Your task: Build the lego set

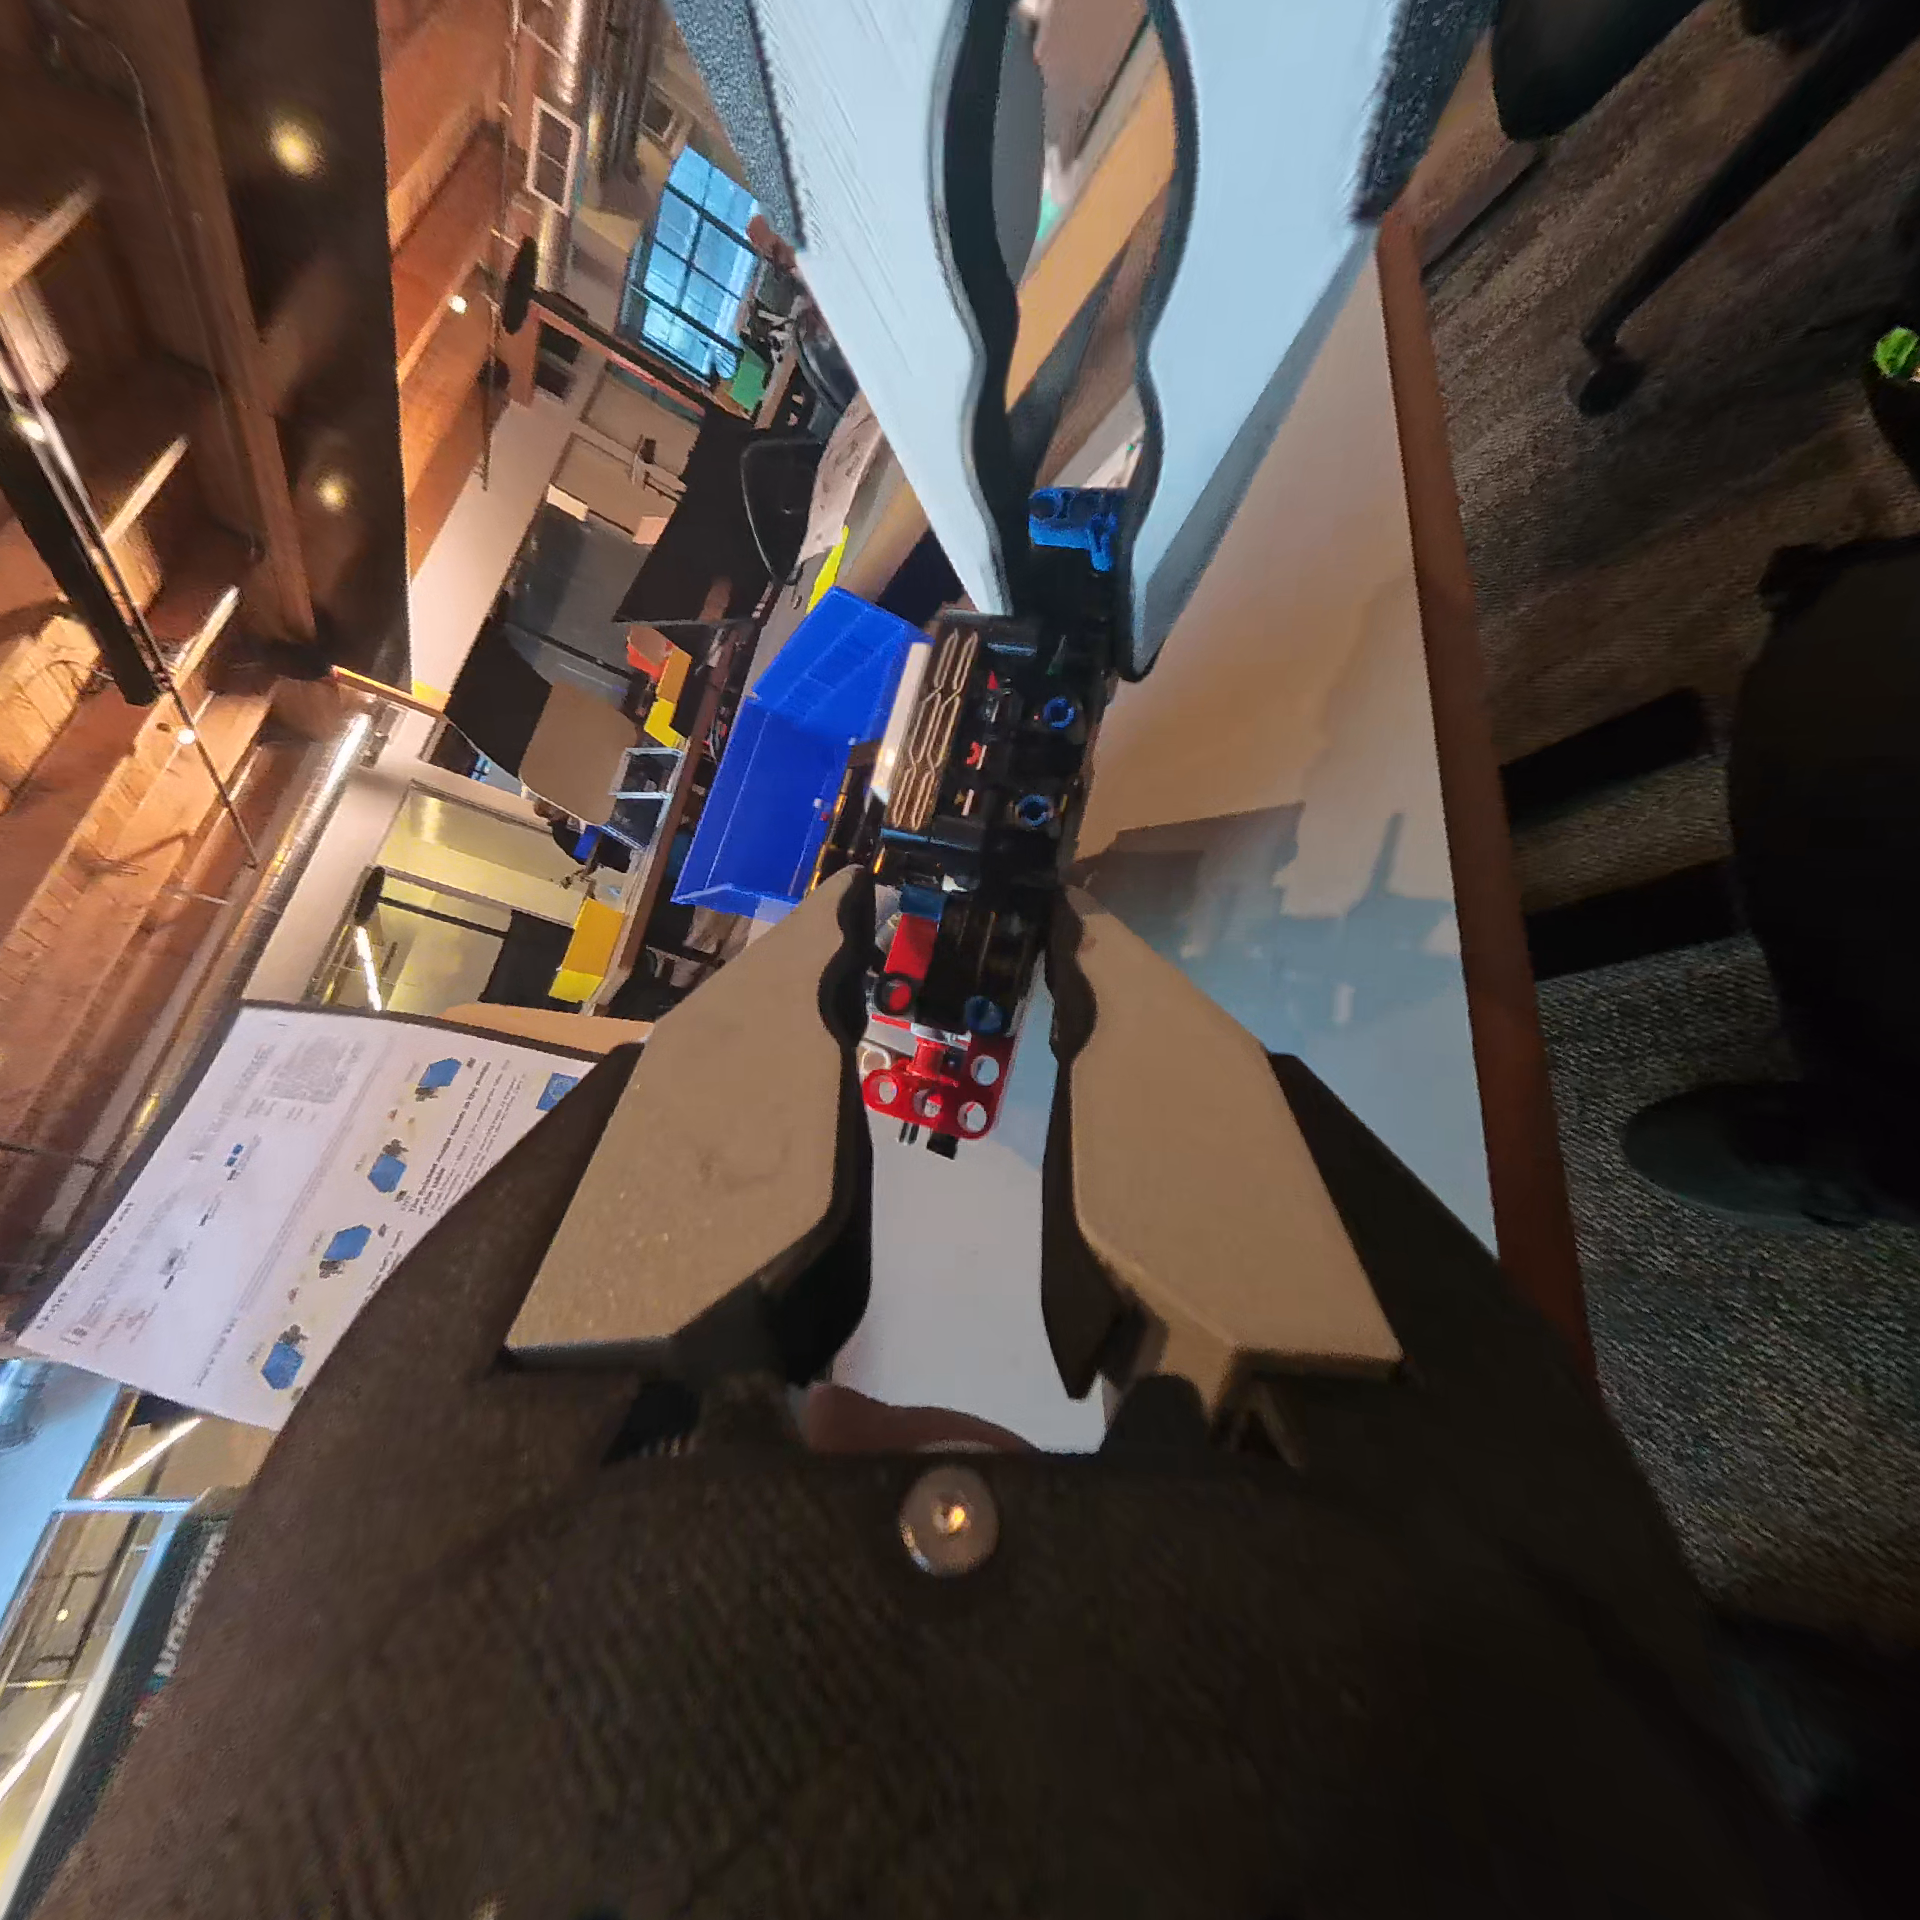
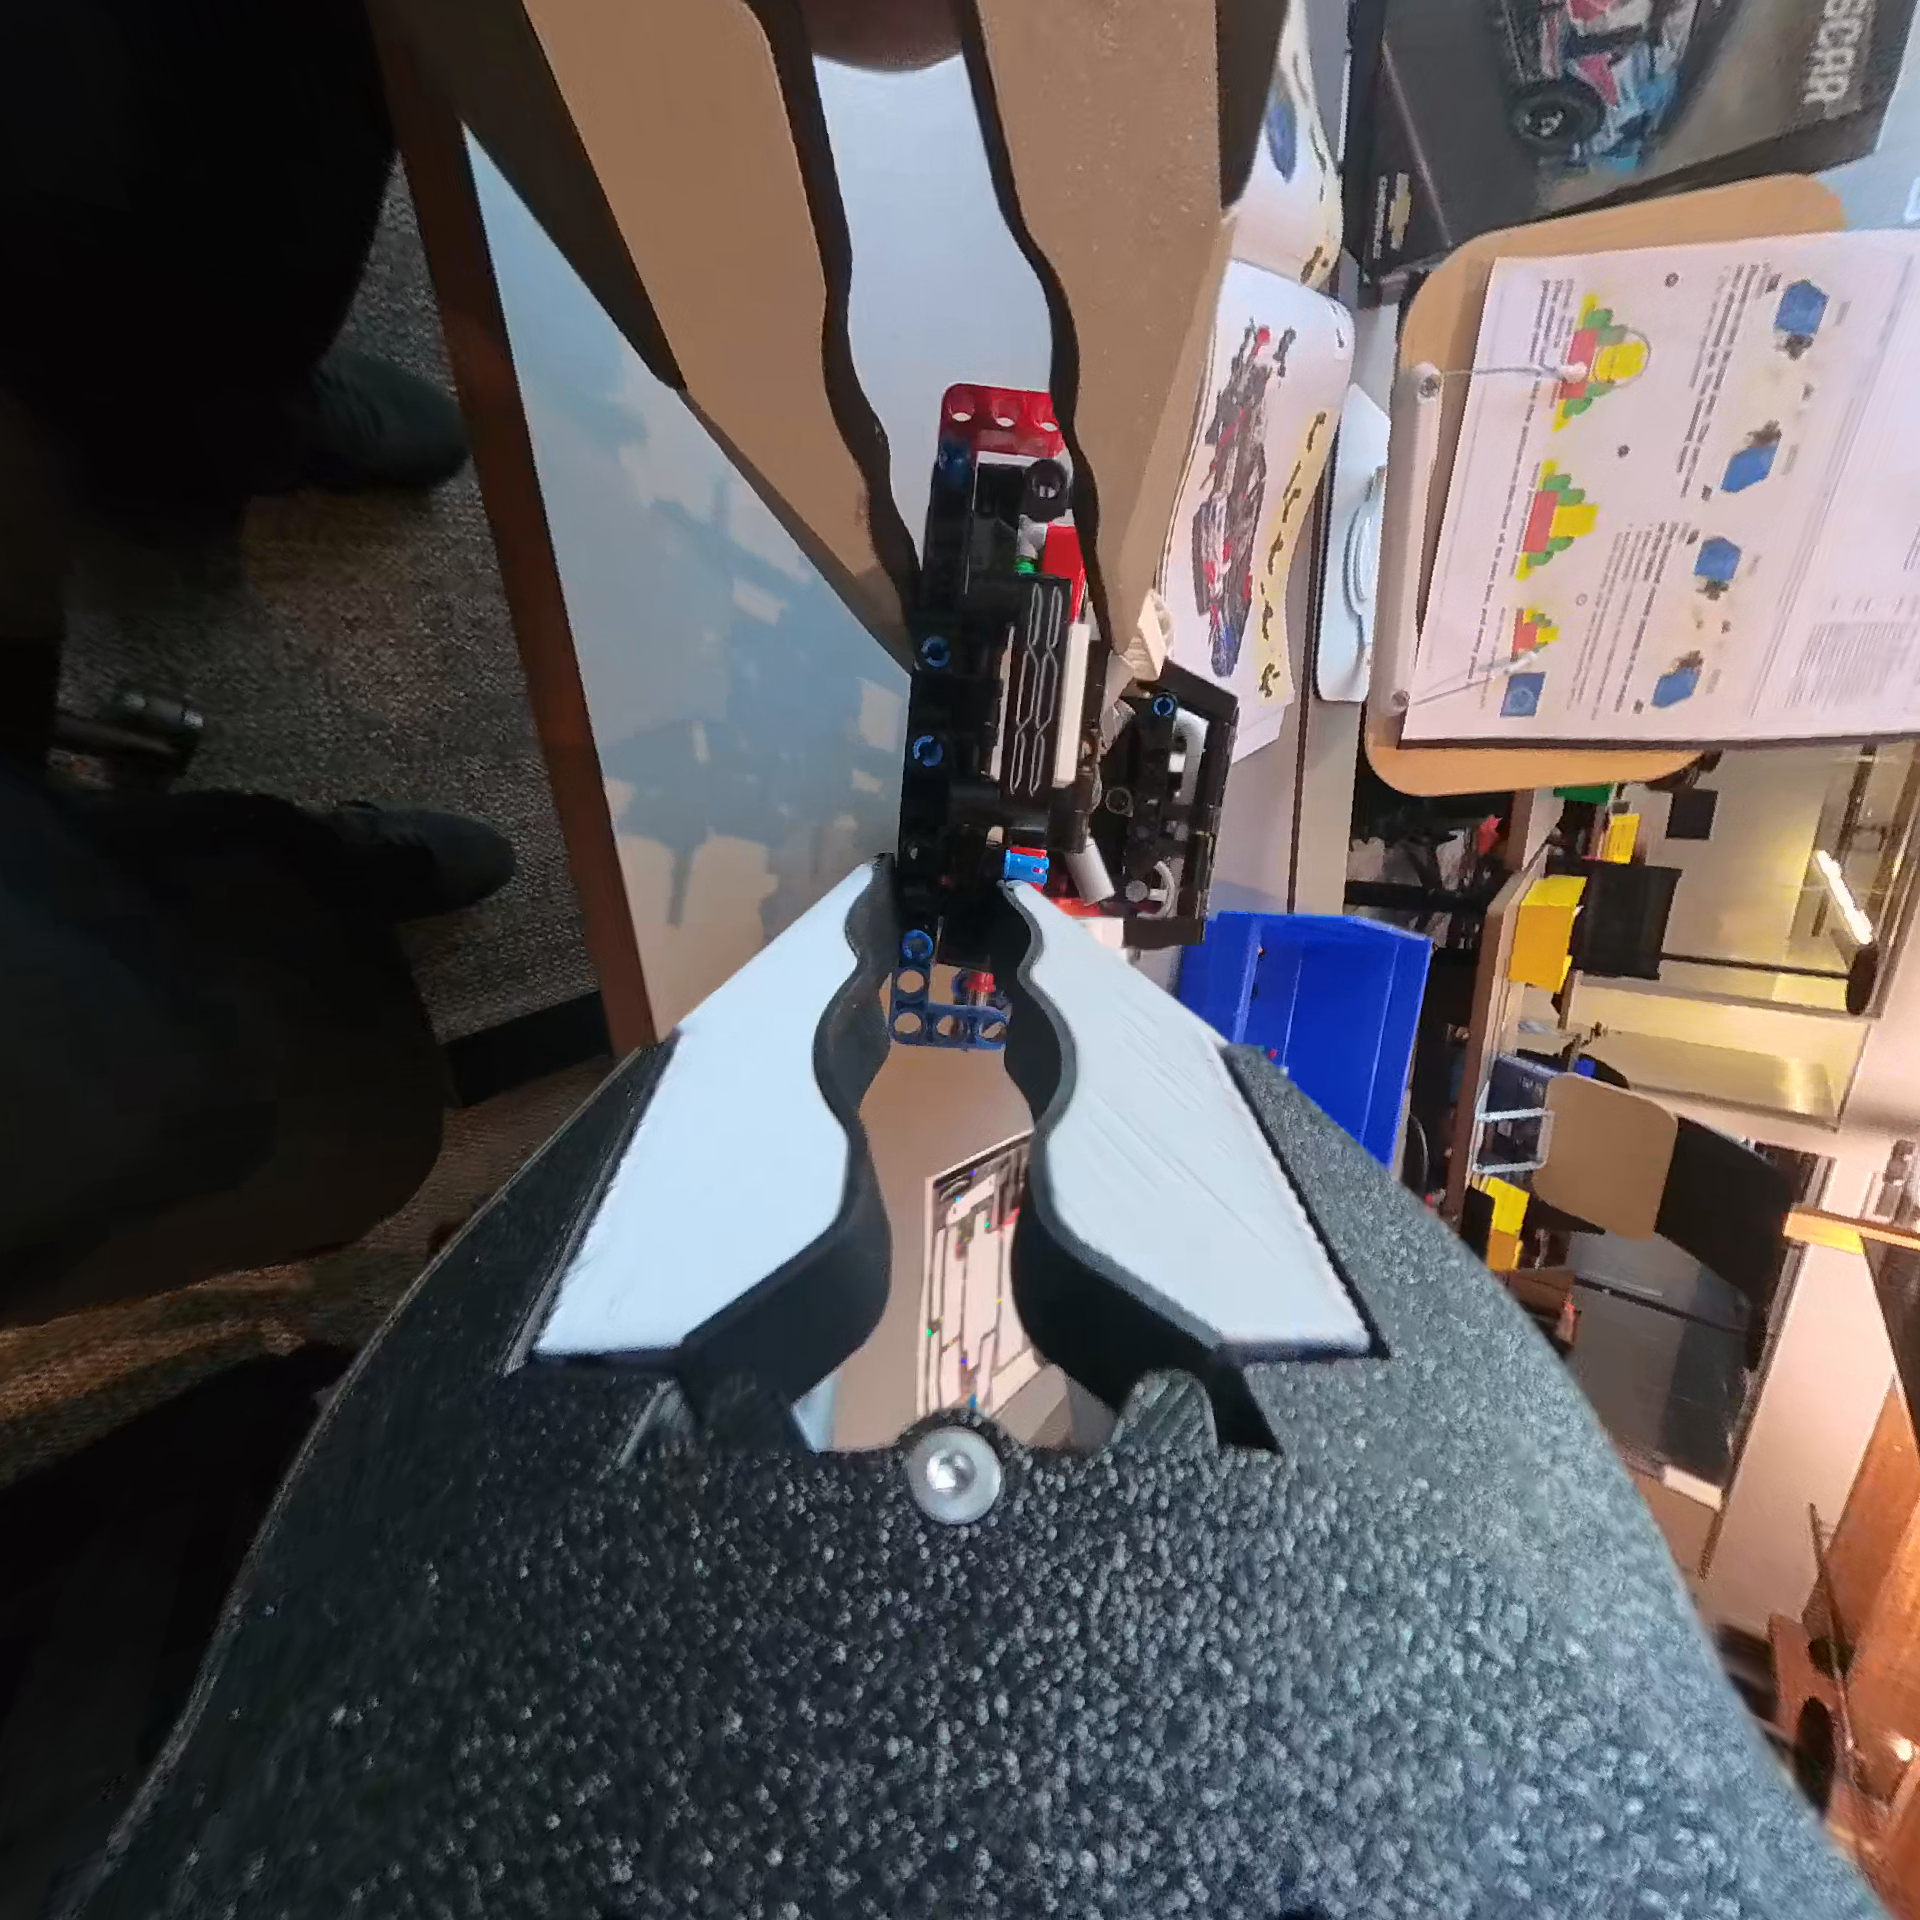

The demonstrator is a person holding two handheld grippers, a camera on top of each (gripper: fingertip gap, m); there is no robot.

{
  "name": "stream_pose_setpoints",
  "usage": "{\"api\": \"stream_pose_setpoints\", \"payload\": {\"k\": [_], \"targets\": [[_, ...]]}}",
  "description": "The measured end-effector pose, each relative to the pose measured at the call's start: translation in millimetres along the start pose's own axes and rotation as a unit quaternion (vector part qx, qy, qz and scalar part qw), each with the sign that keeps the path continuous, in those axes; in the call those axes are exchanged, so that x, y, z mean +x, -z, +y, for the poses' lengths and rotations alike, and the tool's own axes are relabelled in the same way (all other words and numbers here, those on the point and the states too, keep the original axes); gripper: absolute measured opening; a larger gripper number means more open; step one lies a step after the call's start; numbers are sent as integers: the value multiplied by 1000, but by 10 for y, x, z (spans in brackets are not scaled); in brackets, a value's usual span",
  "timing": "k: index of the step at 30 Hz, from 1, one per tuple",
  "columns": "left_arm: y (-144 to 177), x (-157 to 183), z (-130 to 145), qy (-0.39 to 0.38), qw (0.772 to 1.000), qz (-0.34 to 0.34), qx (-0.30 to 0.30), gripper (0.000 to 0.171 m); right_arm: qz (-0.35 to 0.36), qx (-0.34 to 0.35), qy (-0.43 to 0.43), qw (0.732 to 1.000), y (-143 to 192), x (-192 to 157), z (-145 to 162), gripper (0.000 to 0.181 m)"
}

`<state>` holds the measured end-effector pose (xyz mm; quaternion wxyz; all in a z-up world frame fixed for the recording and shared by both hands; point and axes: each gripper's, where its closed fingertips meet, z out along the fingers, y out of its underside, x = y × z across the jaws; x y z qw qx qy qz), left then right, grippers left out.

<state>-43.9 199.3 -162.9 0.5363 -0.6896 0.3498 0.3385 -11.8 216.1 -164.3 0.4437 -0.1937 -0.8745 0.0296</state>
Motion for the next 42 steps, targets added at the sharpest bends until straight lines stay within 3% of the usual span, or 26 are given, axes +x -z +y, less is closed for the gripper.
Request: {"api": "stream_pose_setpoints", "payload": {"k": [9,18,23,28,31,34,42], "targets": [[28,-115,144,47,998,-18,25,29,-10,-2,122,993,-102,99,-132,15],[108,-342,179,54,996,-49,49,28,91,25,25,995,-94,340,-255,22],[125,-345,192,64,996,-36,52,28,152,45,45,986,-39,401,-306,38],[130,-321,191,55,997,-30,52,28,104,46,16,993,-60,383,-280,43],[122,-315,176,50,997,-32,52,28,87,47,43,994,-122,336,-294,29],[123,-333,182,53,997,-32,52,28,96,57,66,992,-138,347,-316,29],[121,-314,256,71,996,-25,47,28,32,94,43,994,-207,309,-370,26]]}}
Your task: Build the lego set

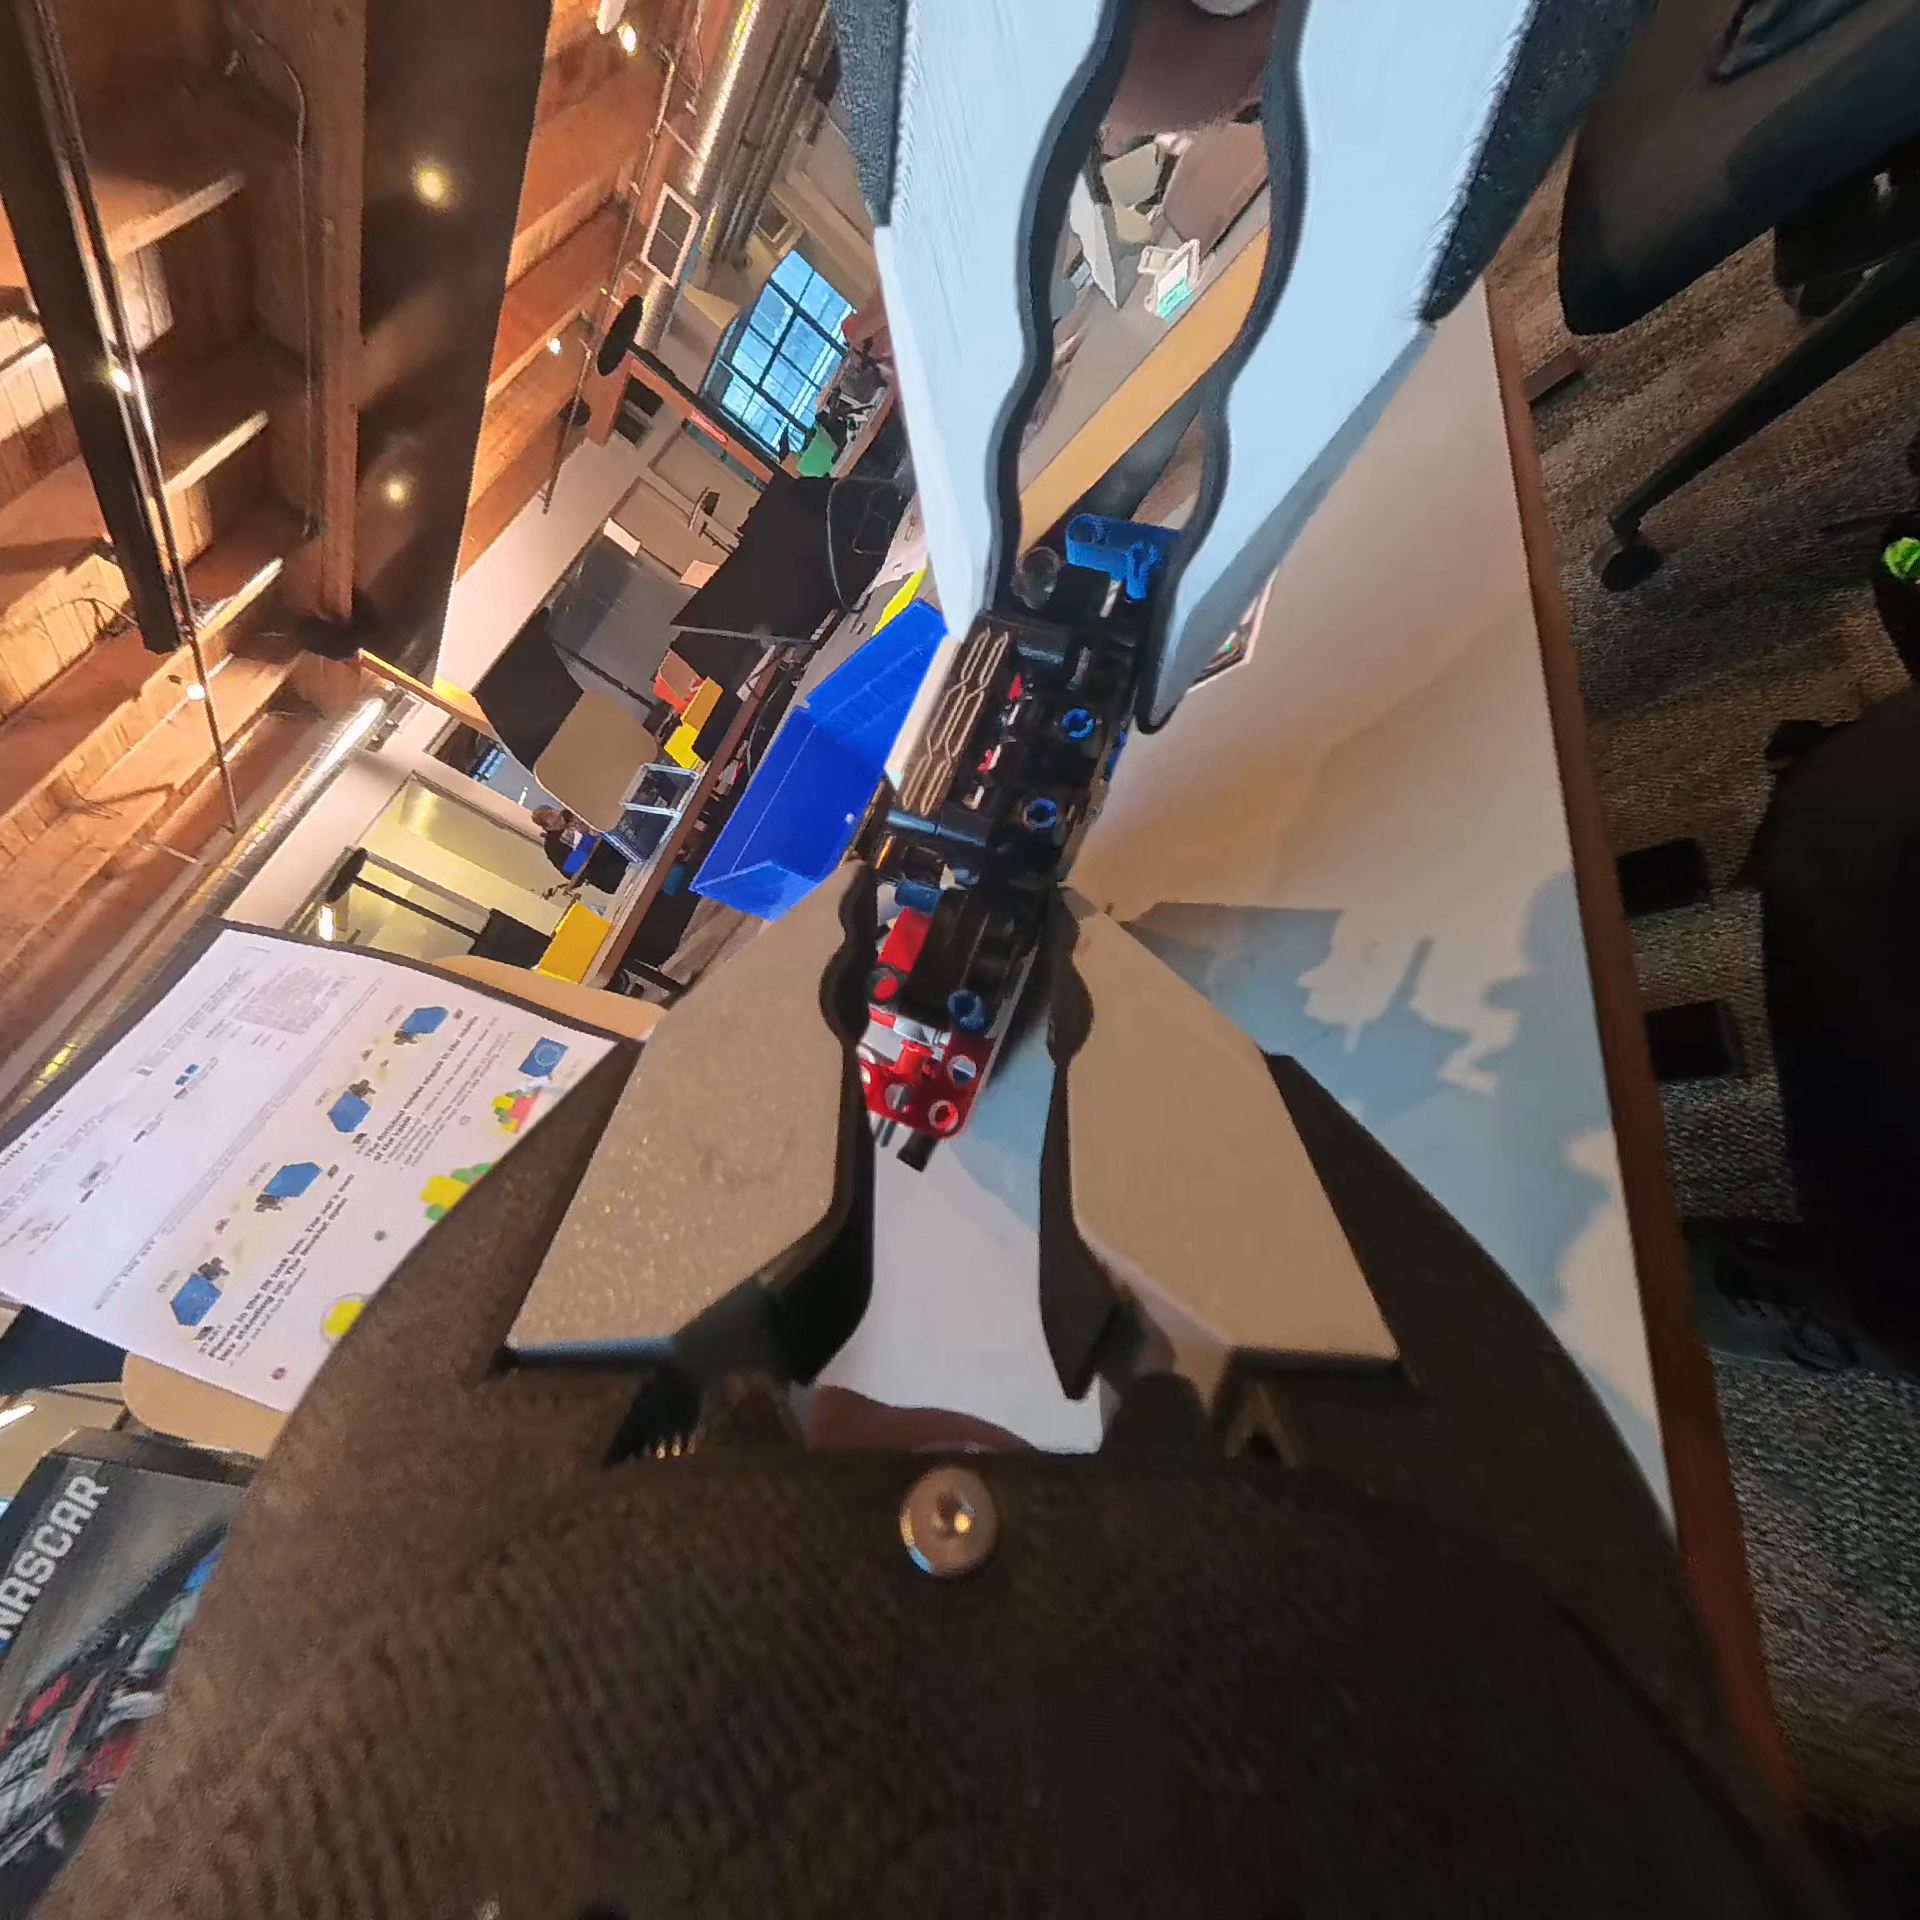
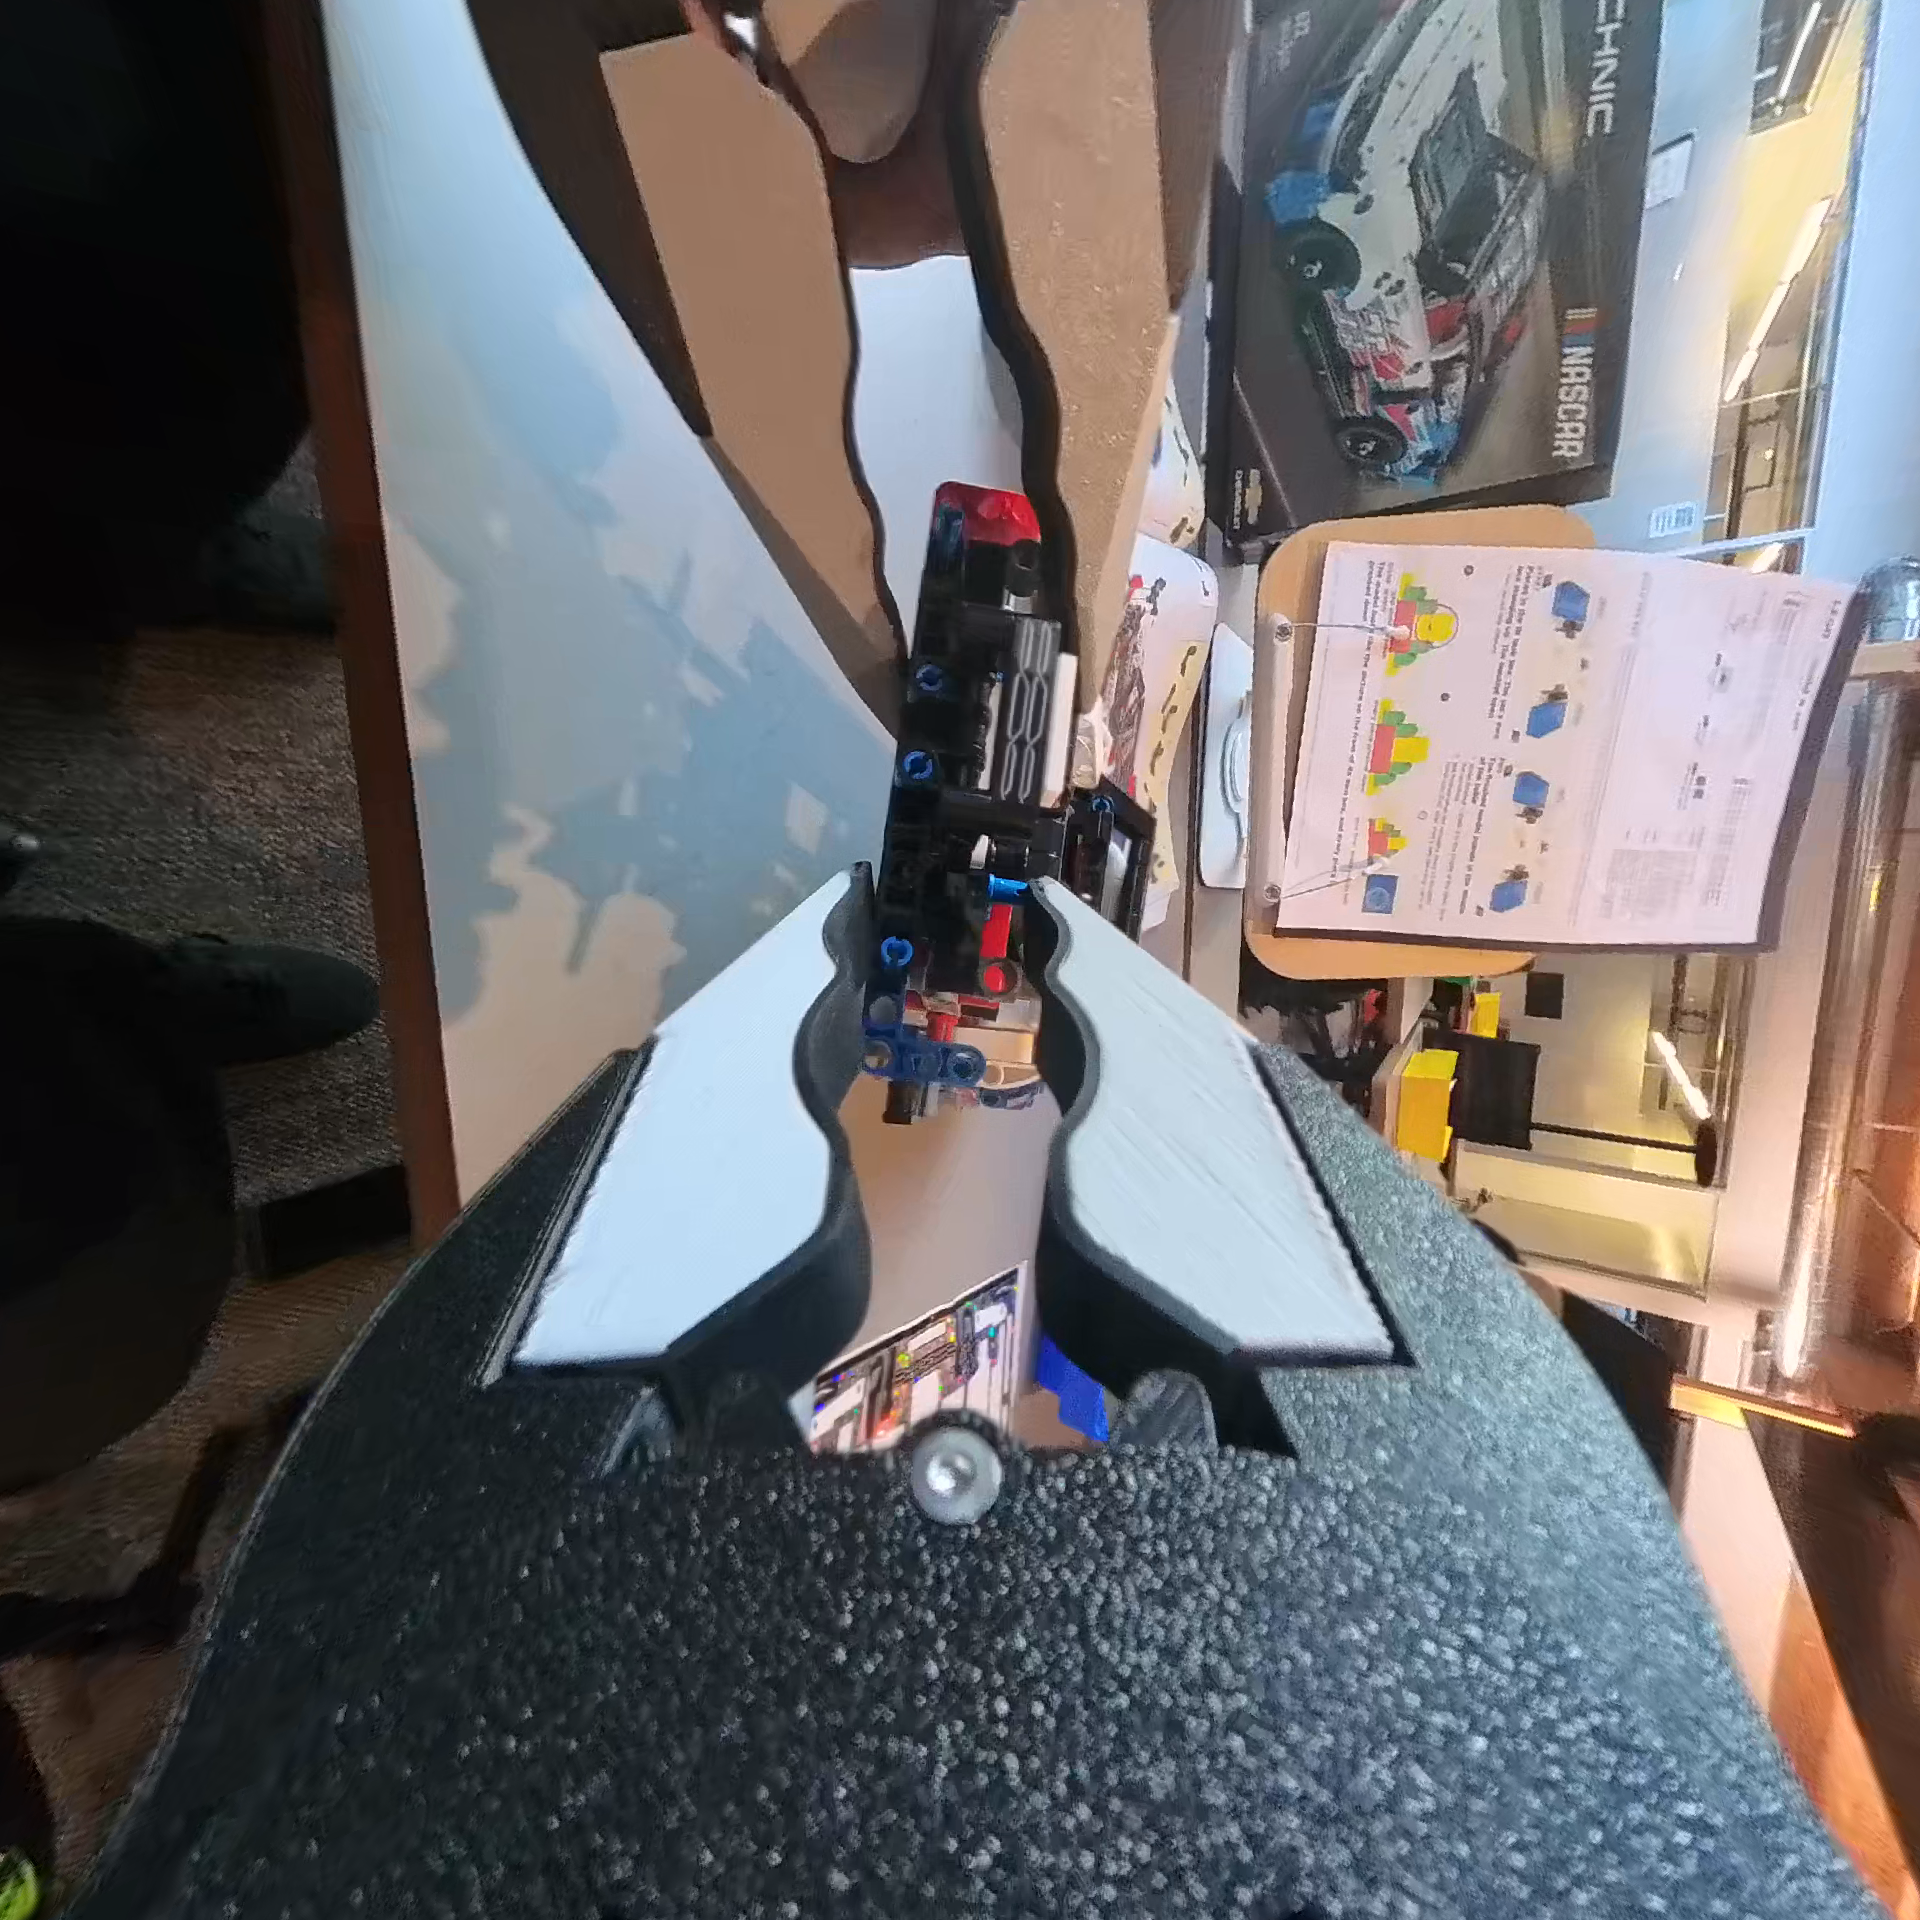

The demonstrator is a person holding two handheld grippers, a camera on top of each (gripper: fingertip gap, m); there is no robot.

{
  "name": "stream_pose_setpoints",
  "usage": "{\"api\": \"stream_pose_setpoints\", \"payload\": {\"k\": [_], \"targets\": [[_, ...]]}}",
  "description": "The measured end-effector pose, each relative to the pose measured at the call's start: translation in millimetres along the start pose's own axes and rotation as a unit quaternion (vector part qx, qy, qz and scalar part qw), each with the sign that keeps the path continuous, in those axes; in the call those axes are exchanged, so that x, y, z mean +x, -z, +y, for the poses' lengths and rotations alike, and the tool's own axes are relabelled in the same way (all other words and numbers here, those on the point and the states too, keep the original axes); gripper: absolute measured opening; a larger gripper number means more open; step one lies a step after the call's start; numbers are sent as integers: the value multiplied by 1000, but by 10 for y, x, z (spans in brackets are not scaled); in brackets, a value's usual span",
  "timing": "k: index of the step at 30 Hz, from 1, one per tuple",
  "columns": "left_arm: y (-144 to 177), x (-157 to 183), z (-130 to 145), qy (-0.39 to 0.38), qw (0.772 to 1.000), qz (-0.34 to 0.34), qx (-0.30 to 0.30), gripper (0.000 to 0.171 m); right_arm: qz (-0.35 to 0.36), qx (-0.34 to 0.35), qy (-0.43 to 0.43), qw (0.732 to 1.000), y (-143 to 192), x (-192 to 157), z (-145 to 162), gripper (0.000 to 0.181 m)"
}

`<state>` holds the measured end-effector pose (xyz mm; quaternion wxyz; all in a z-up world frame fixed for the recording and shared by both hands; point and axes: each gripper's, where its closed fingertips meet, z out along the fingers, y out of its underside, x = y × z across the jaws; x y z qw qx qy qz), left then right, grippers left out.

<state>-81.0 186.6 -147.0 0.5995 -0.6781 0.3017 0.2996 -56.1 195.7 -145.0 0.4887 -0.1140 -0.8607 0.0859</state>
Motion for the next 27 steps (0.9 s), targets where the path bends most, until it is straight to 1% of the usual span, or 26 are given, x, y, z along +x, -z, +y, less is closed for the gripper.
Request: {"api": "stream_pose_setpoints", "payload": {"k": [5,8,11,16,18,20,23,25,27], "targets": [[-13,34,123,13,1000,10,-17,26,-7,-4,2,1000,-81,-13,-18,25],[-3,55,170,14,1000,13,-18,25,-7,-1,-16,1000,-110,-39,-35,25],[3,106,228,10,999,17,-26,24,-10,3,-13,1000,-142,-87,-38,24],[1,187,256,2,999,33,-27,25,-44,20,-17,999,-150,-169,-41,25],[-9,174,263,14,999,32,-29,24,-48,26,-23,998,-155,-155,-51,26],[-24,203,309,10,999,37,-37,24,-58,33,-24,997,-181,-184,-67,26],[-38,347,435,0,998,47,-52,25,-73,41,-14,996,-250,-308,-97,27],[-39,352,525,-9,998,37,-58,26,-41,46,-6,998,-322,-317,-121,28],[-33,255,569,-21,998,25,-49,25,20,54,-15,998,-375,-272,-125,28]]}}
